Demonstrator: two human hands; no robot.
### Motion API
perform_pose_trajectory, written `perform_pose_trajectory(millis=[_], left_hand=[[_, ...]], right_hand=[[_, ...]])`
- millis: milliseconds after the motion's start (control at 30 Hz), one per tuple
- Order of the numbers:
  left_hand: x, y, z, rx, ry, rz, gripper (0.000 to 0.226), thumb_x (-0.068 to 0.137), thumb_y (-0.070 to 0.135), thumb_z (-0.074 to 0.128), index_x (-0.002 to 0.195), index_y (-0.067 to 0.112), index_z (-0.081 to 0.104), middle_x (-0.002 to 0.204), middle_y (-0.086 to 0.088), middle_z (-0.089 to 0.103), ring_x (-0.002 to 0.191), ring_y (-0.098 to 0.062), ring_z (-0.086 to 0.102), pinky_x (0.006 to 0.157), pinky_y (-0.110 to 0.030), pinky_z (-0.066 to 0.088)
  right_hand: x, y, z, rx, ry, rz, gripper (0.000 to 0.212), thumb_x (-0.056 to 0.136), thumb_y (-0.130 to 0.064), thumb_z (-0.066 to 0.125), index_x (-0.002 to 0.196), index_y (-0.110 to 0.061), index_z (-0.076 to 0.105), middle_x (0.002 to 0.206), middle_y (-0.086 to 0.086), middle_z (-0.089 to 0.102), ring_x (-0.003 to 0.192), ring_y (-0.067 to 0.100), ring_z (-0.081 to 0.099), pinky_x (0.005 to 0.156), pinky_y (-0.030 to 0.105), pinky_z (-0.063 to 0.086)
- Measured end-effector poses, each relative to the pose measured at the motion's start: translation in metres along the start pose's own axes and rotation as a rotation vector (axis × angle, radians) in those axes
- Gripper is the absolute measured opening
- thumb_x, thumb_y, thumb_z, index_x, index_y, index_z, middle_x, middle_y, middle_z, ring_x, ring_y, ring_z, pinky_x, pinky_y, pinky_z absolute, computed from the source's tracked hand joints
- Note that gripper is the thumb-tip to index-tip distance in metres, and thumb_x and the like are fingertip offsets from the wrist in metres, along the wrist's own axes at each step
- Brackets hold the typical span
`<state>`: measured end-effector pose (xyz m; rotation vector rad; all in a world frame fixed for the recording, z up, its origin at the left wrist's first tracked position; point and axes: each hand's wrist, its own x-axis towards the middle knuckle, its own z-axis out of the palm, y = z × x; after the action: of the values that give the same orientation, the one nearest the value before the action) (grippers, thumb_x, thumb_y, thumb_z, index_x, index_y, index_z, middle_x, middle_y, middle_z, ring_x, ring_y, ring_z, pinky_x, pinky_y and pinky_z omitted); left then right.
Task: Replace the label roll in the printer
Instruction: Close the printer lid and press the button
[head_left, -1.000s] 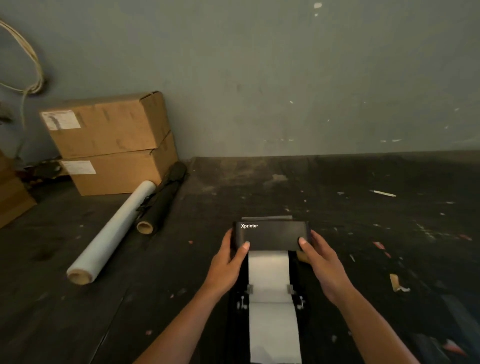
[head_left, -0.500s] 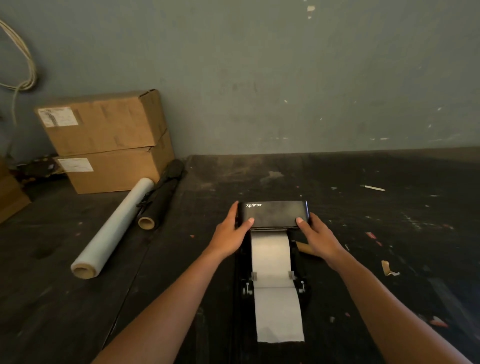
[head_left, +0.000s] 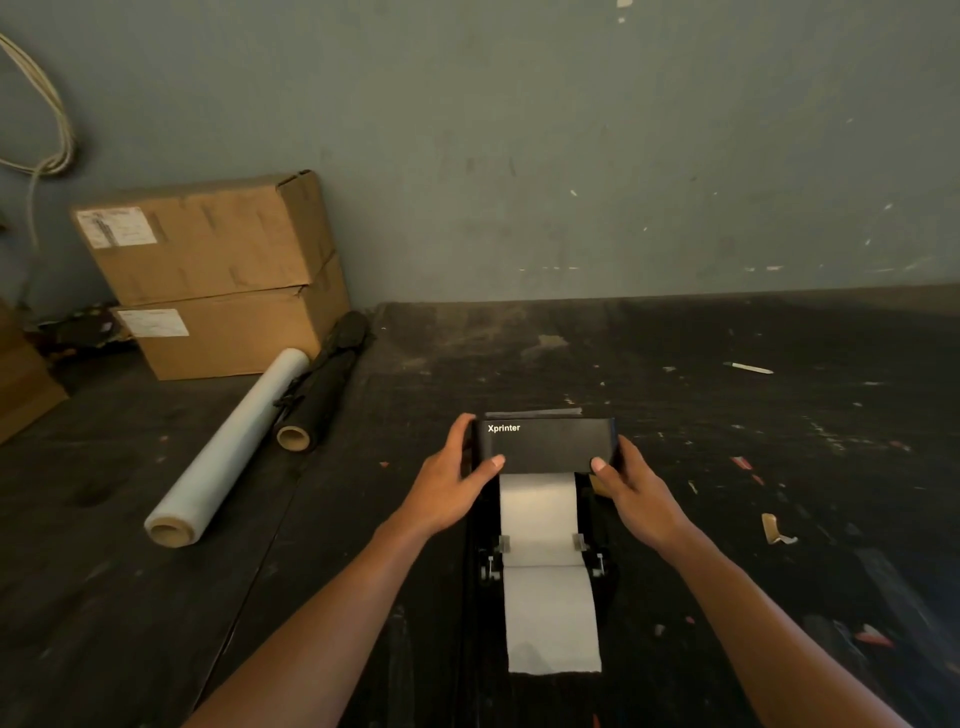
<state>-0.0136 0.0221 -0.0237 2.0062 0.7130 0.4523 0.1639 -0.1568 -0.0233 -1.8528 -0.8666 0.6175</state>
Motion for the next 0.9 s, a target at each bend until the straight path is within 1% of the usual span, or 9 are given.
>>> perform_pose_trajectory(millis=[100, 200, 333, 400, 467, 533, 633, 700, 900], left_hand=[[0.002, 0.001, -0.002, 0.009, -0.005, -0.007, 0.073, 0.089, 0.054, 0.057, 0.147, 0.042, 0.014, 0.150, -0.003, 0.043, 0.133, -0.019, 0.044, 0.105, -0.034, 0.036], [0.013, 0.009, -0.007, 0.019, 0.006, -0.022, 0.075, 0.089, 0.056, 0.054, 0.149, 0.038, 0.014, 0.151, -0.002, 0.041, 0.135, -0.019, 0.042, 0.106, -0.034, 0.035], [0.034, 0.023, -0.012, -0.014, 0.022, -0.094, 0.072, 0.091, 0.059, 0.048, 0.150, 0.040, 0.012, 0.151, 0.000, 0.041, 0.135, -0.020, 0.041, 0.103, -0.033, 0.033], [0.044, 0.027, -0.011, -0.067, 0.022, -0.136, 0.072, 0.091, 0.061, 0.045, 0.150, 0.042, 0.008, 0.153, 0.002, 0.037, 0.138, -0.022, 0.036, 0.107, -0.038, 0.029], [0.052, 0.029, -0.009, -0.100, 0.032, -0.154, 0.071, 0.092, 0.061, 0.042, 0.151, 0.042, 0.006, 0.155, 0.003, 0.033, 0.141, -0.022, 0.032, 0.106, -0.036, 0.028], [0.058, 0.030, -0.008, -0.129, 0.054, -0.160, 0.069, 0.093, 0.062, 0.040, 0.151, 0.042, 0.007, 0.156, 0.004, 0.032, 0.141, -0.022, 0.031, 0.103, -0.034, 0.028], [0.069, 0.034, -0.009, -0.185, 0.069, -0.185, 0.067, 0.093, 0.062, 0.039, 0.150, 0.044, 0.010, 0.155, 0.005, 0.033, 0.141, -0.023, 0.032, 0.109, -0.042, 0.031], [0.075, 0.035, -0.010, -0.206, 0.074, -0.202, 0.067, 0.092, 0.062, 0.041, 0.150, 0.043, 0.011, 0.154, 0.004, 0.034, 0.140, -0.024, 0.033, 0.108, -0.045, 0.033], [0.086, 0.039, -0.015, -0.220, 0.064, -0.241, 0.066, 0.093, 0.062, 0.041, 0.150, 0.042, 0.015, 0.153, 0.005, 0.036, 0.138, -0.022, 0.035, 0.096, -0.039, 0.035]], right_hand=[[0.003, 0.000, -0.002, -0.023, 0.010, 0.001, 0.060, 0.095, -0.041, 0.043, 0.146, -0.026, 0.016, 0.143, 0.005, 0.042, 0.125, 0.020, 0.044, 0.101, 0.040, 0.036], [0.014, -0.008, -0.008, -0.061, 0.025, -0.004, 0.060, 0.094, -0.045, 0.042, 0.145, -0.025, 0.019, 0.139, 0.006, 0.047, 0.109, 0.014, 0.050, 0.085, 0.028, 0.040], [0.028, -0.017, -0.007, -0.028, 0.147, 0.007, 0.057, 0.094, -0.047, 0.041, 0.143, -0.022, 0.026, 0.134, 0.004, 0.050, 0.110, 0.017, 0.052, 0.077, 0.022, 0.038], [0.026, -0.011, -0.001, 0.016, 0.285, 0.000, 0.048, 0.093, -0.044, 0.045, 0.133, -0.019, 0.041, 0.125, 0.002, 0.056, 0.097, 0.008, 0.053, 0.067, 0.016, 0.037], [0.018, 0.002, 0.011, -0.010, 0.383, -0.035, 0.027, 0.092, -0.038, 0.051, 0.113, -0.022, 0.052, 0.110, 0.001, 0.060, 0.087, 0.004, 0.056, 0.063, 0.014, 0.038], [0.012, 0.015, 0.025, -0.229, 0.306, -0.134, 0.009, 0.090, -0.029, 0.055, 0.099, -0.028, 0.054, 0.101, -0.005, 0.059, 0.087, 0.006, 0.059, 0.066, 0.014, 0.042], [0.026, 0.019, 0.043, -0.578, 0.091, -0.339, 0.028, 0.090, -0.027, 0.056, 0.119, -0.027, 0.055, 0.124, -0.006, 0.055, 0.115, 0.008, 0.051, 0.091, 0.019, 0.041], [0.042, 0.007, 0.050, -0.688, 0.029, -0.415, 0.040, 0.092, -0.034, 0.053, 0.131, -0.028, 0.048, 0.139, -0.004, 0.047, 0.130, 0.014, 0.039, 0.104, 0.032, 0.036], [0.080, -0.015, 0.075, -0.991, -0.269, -0.429, 0.050, 0.092, -0.044, 0.046, 0.138, -0.028, 0.039, 0.142, 0.004, 0.045, 0.130, 0.024, 0.040, 0.104, 0.042, 0.037]])
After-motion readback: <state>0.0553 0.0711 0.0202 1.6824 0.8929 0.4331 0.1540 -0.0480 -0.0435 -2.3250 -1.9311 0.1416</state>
